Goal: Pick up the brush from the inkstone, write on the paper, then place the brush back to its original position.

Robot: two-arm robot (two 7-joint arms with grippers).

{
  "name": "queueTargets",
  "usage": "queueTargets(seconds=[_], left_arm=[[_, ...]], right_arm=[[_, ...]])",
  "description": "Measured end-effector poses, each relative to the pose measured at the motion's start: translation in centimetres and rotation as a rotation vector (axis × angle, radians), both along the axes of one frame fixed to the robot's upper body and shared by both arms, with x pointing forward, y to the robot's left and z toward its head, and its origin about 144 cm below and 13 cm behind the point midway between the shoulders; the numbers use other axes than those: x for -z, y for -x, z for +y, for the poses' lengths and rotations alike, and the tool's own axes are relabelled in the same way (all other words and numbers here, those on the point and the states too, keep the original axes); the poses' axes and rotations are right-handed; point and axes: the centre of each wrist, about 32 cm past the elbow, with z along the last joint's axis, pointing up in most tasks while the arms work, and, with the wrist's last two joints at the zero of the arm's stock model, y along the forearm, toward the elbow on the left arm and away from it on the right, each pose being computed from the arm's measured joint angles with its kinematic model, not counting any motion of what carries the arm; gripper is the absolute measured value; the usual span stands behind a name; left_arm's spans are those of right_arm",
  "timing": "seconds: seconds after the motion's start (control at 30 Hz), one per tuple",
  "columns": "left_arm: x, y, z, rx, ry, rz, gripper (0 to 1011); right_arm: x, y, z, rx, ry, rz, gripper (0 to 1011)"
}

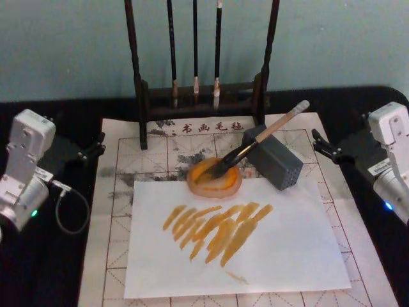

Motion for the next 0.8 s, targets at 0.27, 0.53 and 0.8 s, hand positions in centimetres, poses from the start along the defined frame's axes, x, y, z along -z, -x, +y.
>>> queueTargets(seconds=[0.27, 0.53, 0.8], left_arm=[[0.0, 0.0, 0.0, 0.0, 0.0, 0.0, 1001], [0.0, 0.0, 0.0, 0.0, 0.0, 0.0, 1001], [0.0, 0.0, 0.0, 0.0, 0.0, 0.0, 1001]], right_arm=[[-0.6, -0.1, -0.4, -0.029, -0.144, 0.081, 1003], [-1.1, -0.2, -0.4, -0.07, -0.34, 0.208, 1003], [-1.5, -0.9, -0.3, -0.103, -0.543, 0.336, 1002]])
